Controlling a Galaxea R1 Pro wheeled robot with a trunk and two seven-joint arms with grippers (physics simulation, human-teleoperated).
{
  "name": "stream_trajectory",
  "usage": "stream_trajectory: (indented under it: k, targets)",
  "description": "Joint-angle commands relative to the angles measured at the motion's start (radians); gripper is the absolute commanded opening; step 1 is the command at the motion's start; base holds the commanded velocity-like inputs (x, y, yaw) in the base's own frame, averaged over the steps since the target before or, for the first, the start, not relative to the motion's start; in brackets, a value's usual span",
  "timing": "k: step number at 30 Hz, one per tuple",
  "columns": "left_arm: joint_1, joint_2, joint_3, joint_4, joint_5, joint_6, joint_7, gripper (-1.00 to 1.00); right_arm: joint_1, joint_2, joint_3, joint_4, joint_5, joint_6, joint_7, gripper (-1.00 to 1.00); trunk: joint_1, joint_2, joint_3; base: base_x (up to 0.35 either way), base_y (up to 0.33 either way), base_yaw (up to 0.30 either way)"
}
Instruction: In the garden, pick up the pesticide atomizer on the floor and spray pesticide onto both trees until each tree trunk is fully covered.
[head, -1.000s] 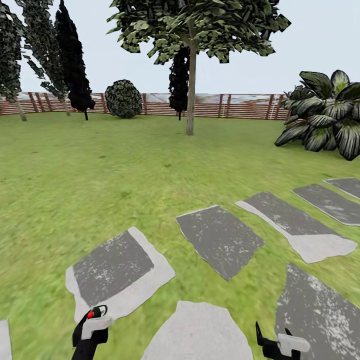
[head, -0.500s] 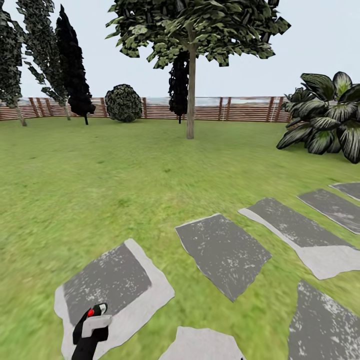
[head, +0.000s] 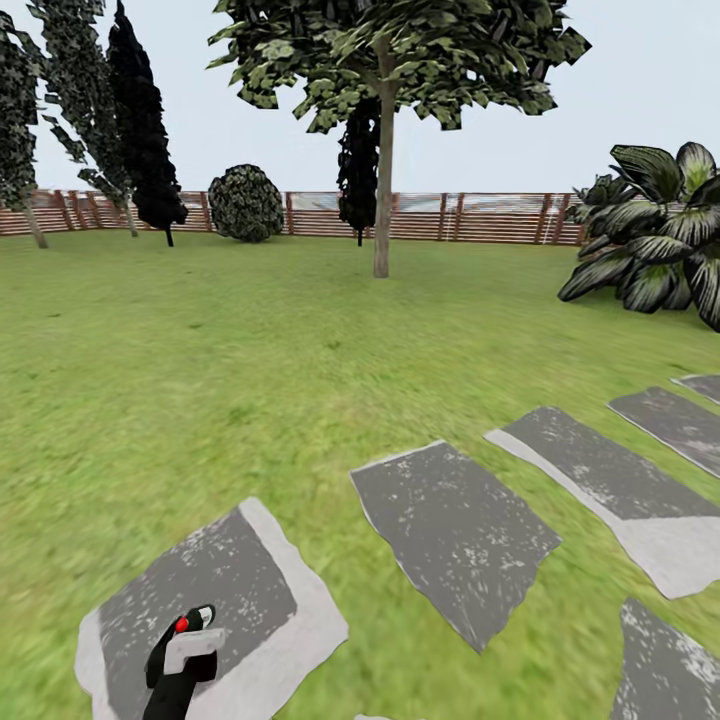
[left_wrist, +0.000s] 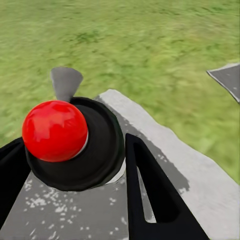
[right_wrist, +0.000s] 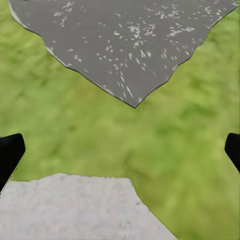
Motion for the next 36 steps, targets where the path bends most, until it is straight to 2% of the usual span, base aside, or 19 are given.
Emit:
stream_trajectory:
  k: [1,36]
  targets:
    - [0.000,0.000,0.000,0.000,0.000,0.000,0.000,-1.00,0.000,0.000,0.000,0.000,0.000,0.000,0.000,1.00,0.000,0.000,0.000,0.339,0.000,0.000]
    - [0.000,-0.001,0.002,0.000,-0.002,0.001,0.000,-1.00,0.000,0.000,0.000,0.000,0.000,0.000,-0.001,1.00,0.000,0.000,0.000,0.340,0.000,0.000]
